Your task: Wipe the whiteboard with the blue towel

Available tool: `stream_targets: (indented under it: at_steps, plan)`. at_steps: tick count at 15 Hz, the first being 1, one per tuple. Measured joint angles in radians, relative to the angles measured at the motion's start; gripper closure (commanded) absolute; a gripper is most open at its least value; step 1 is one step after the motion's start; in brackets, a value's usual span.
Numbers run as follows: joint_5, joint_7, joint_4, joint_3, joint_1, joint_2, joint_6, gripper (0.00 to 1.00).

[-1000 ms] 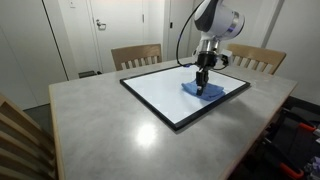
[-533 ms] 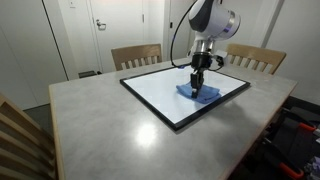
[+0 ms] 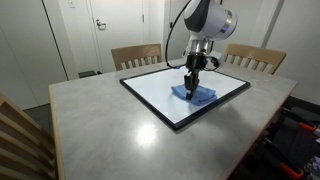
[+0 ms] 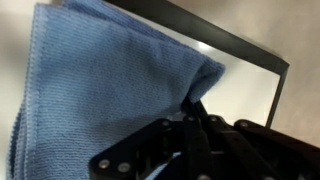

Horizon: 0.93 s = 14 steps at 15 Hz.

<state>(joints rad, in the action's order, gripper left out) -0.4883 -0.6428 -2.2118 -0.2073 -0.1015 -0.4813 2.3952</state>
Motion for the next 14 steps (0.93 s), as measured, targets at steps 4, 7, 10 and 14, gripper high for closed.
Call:
stream_targets:
  at_steps: [4, 7, 10, 14]
  plan:
    - [0.000, 0.029, 0.000, -0.018, 0.010, -0.002, 0.024, 0.99]
    - [0.000, 0.047, 0.000, -0.034, 0.012, -0.004, 0.037, 0.99]
    - [0.000, 0.050, 0.000, -0.053, 0.012, -0.008, 0.039, 0.99]
    - [0.000, 0.052, 0.000, -0.074, 0.015, -0.013, 0.041, 0.99]
